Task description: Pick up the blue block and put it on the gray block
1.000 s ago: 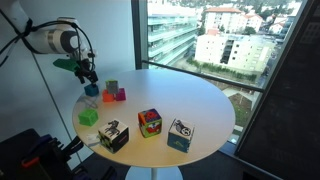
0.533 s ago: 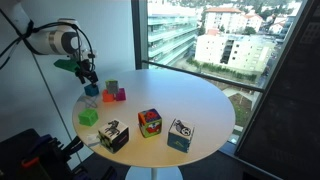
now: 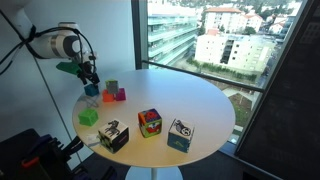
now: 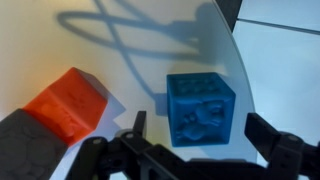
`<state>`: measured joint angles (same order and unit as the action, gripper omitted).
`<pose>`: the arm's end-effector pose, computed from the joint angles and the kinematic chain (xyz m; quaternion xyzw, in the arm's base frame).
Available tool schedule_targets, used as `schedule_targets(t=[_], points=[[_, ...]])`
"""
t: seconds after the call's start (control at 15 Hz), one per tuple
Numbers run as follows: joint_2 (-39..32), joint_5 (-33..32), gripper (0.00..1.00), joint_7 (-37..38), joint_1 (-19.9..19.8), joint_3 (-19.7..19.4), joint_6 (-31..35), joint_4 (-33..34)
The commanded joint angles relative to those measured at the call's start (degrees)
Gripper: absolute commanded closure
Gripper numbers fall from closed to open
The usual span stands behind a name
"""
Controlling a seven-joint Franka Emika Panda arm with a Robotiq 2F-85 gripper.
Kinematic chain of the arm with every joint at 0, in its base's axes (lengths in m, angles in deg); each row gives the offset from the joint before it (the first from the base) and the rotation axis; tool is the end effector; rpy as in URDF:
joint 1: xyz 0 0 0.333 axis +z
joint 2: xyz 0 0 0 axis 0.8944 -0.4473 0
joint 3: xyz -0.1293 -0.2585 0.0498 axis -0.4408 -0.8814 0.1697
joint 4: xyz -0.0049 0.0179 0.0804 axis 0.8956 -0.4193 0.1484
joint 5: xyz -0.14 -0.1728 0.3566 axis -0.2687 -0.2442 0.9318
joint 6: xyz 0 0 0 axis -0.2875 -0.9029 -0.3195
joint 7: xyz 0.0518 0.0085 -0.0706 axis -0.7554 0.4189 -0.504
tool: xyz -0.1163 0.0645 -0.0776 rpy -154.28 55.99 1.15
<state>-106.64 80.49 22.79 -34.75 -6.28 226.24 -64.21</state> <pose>0.4955 0.3032 0.0954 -0.9961 -0.0640 -0.0567 0.0199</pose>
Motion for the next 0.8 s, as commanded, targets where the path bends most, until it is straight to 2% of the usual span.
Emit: schedule_targets(t=[0.0, 0.27, 0.33, 0.47, 0.73], points=[[-1.4, -2.0, 0.00, 2.4, 1.8, -2.0, 1.3, 1.5], [-2.0, -1.9, 0.00, 2.3, 2.8, -3.0, 2.1, 1.5], [-2.0, -2.0, 0.25, 2.3, 3.0, -3.3, 2.3, 1.4], [-2.1, -1.8, 0.34, 2.3, 3.4, -3.7, 2.7, 1.4], [-1.6, -1.4, 0.67, 2.4, 4.1, -4.3, 2.1, 1.5]])
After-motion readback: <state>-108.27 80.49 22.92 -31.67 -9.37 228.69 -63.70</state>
